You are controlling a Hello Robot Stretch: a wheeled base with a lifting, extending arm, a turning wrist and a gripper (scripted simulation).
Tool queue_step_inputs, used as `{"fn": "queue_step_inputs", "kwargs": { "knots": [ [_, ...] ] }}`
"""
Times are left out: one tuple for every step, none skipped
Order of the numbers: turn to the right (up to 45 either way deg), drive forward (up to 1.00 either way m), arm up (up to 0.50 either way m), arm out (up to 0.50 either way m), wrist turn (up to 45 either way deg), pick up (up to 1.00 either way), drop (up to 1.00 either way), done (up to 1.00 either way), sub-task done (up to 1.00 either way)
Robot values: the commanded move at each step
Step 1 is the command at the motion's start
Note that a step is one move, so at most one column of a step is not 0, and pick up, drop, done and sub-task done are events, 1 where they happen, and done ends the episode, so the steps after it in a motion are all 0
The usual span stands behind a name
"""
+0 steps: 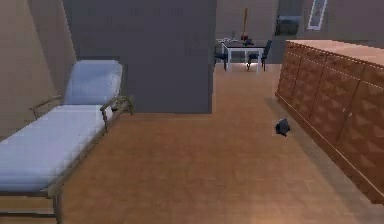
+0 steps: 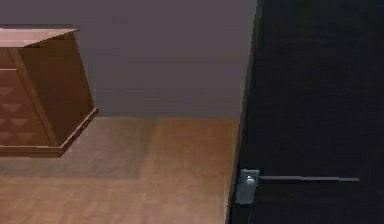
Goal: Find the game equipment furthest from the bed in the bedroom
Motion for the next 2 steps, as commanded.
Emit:
{"fn": "queue_step_inputs", "kwargs": {
  "knots": [
    [12.0, 0.00, 0.00, 0.00, 0.0, 0.00, 0.00, 0.00, 0.00],
    [0.0, 1.00, 0.00, 0.00, 0.0, 0.00, 0.00, 0.00, 0.00]
  ]
}}
